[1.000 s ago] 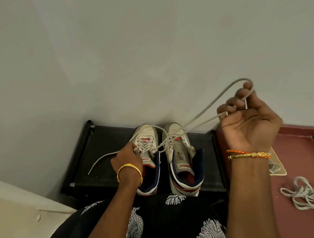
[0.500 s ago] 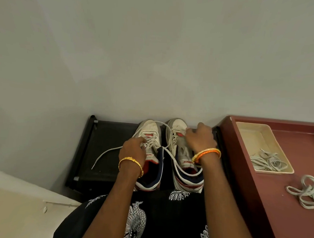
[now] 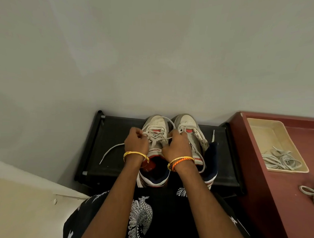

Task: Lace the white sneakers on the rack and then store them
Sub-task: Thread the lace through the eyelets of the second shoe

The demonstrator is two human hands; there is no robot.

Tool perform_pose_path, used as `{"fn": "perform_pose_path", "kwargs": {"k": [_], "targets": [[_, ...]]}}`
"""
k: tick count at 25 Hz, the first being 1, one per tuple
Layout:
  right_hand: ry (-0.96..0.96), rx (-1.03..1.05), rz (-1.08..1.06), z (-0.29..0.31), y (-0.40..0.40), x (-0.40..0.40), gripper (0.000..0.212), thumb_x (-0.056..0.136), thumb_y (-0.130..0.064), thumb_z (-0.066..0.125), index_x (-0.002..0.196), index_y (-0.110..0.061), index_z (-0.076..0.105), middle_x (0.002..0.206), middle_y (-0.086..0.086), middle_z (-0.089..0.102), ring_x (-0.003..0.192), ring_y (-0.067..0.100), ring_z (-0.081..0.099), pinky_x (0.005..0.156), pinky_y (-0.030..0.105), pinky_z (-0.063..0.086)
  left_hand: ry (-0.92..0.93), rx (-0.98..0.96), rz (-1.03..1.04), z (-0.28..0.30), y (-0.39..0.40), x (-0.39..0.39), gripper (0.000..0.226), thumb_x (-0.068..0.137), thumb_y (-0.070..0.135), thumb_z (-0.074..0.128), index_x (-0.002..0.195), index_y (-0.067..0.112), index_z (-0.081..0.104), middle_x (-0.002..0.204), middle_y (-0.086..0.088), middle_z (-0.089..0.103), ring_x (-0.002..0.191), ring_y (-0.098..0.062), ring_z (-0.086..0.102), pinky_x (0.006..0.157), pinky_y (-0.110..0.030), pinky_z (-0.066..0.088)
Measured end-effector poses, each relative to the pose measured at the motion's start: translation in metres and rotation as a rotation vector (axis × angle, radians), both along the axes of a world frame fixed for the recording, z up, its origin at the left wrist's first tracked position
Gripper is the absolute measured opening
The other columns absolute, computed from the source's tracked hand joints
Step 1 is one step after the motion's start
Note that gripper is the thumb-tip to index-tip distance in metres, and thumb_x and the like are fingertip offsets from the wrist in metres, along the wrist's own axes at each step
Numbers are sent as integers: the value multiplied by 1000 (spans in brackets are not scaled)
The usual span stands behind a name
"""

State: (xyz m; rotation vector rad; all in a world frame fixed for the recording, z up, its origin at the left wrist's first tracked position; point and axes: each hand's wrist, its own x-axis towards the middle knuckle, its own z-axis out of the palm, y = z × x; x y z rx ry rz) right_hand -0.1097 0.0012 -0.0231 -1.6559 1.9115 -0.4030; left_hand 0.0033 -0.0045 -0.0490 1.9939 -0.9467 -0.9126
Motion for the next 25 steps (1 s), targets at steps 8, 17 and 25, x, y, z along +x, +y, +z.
{"fn": "perform_pose_path", "kwargs": {"k": [8,17,25], "targets": [[-10,28,-57,-1,-2,-2,39,83,-23,66,115,-9,50,121,16,47,106,33,52,85,34,44,7,-178,-18,3,-1,7,8,86,2,54,89,10,51,73,1,53,67,-11,51,57,-20,38],[4,34,-66,0,-3,0,43,84,-27,66,120,-9,51,124,16,47,112,32,51,91,34,43,1094,-685,280,72,19,57,19,90,13,36,94,13,54,89,-11,70,50,-13,48,61,-28,46],[19,39,-88,-1,-3,0,38,84,-25,65,116,-8,53,122,16,48,109,32,52,89,35,44,710,-888,-30,127,26,57,34,85,16,43,118,19,51,132,-1,57,92,-23,66,70,-28,52]]}}
